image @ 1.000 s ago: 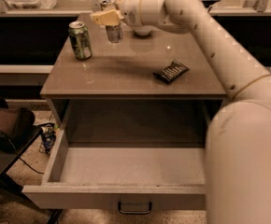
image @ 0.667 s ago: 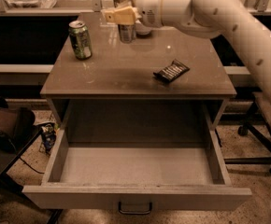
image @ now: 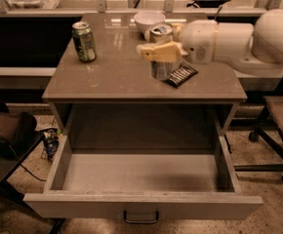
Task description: Place redbull can into top drawer
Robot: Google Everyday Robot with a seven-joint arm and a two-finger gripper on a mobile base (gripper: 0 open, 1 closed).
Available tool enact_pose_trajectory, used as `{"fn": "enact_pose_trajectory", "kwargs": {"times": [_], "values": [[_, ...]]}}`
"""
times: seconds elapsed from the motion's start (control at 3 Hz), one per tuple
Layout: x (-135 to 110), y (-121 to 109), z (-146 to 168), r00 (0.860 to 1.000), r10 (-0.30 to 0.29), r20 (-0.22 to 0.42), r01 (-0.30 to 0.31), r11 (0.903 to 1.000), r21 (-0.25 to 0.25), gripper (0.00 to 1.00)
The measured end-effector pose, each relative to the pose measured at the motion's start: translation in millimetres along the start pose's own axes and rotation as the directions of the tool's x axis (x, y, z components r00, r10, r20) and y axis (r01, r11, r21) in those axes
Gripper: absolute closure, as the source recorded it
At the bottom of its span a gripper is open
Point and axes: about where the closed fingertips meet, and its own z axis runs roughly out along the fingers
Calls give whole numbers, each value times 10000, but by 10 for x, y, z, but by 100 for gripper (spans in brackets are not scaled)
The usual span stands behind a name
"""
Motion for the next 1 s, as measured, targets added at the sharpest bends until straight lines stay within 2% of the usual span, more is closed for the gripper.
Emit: {"fn": "enact_pose_trajectory", "kwargs": {"times": [0.33,0.67,1.0], "values": [[393,476,-567,9994,-250,-247,225,9951,-963,100],[393,476,-567,9994,-250,-247,225,9951,-963,100],[790,711,-128,9997,187,173,-156,9865,-1633,100]]}}
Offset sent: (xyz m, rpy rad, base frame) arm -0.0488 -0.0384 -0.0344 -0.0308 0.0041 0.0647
